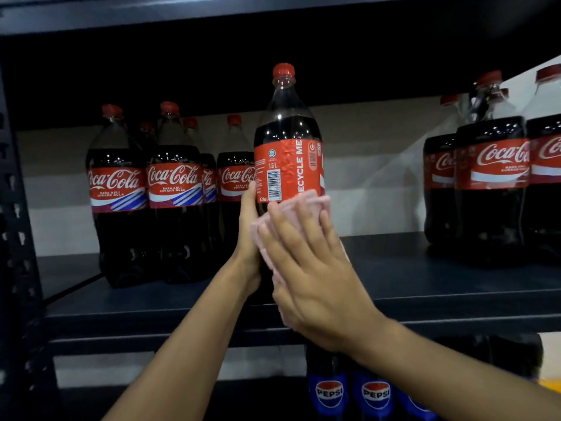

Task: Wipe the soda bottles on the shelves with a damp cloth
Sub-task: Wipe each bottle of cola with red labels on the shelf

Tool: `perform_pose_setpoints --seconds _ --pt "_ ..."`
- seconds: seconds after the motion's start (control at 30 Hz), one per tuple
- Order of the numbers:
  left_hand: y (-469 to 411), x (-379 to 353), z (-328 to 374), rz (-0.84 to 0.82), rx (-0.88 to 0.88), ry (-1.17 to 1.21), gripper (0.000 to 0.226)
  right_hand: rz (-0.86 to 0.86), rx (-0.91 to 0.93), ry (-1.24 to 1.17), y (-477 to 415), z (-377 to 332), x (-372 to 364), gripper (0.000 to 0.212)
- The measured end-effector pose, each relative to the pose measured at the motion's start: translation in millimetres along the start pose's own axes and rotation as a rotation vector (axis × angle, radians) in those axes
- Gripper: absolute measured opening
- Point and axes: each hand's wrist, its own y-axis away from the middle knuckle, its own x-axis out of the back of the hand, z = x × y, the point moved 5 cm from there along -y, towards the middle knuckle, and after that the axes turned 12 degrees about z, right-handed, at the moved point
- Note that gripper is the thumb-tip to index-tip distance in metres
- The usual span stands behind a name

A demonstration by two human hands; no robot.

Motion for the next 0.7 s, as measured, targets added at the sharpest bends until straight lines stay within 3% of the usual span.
perform_pose_setpoints --seconds 0.1,0.3,0.37,0.53,0.7 --pt "-4 2 -3 -0.041 0.06 0.001 0.065 0.005 0.034 -0.007 2 -4 -1 0.06" --pt "-2 7 3 -0.014 0.058 -0.088 0.065 0.146 -0.153 -0.103 -64 35 6 0.06" --pt "-1 5 5 -0.004 0.08 -0.078 0.061 0.129 -0.217 -0.131 -96 57 9 0.064" --pt "9 3 9 0.045 0.045 -0.141 0.08 0.057 -0.351 -0.286 -151 88 13 0.062" --pt "0 -3 3 0.04 -0.003 -0.045 0.076 0.157 -0.304 -0.238 -139 72 13 0.063"
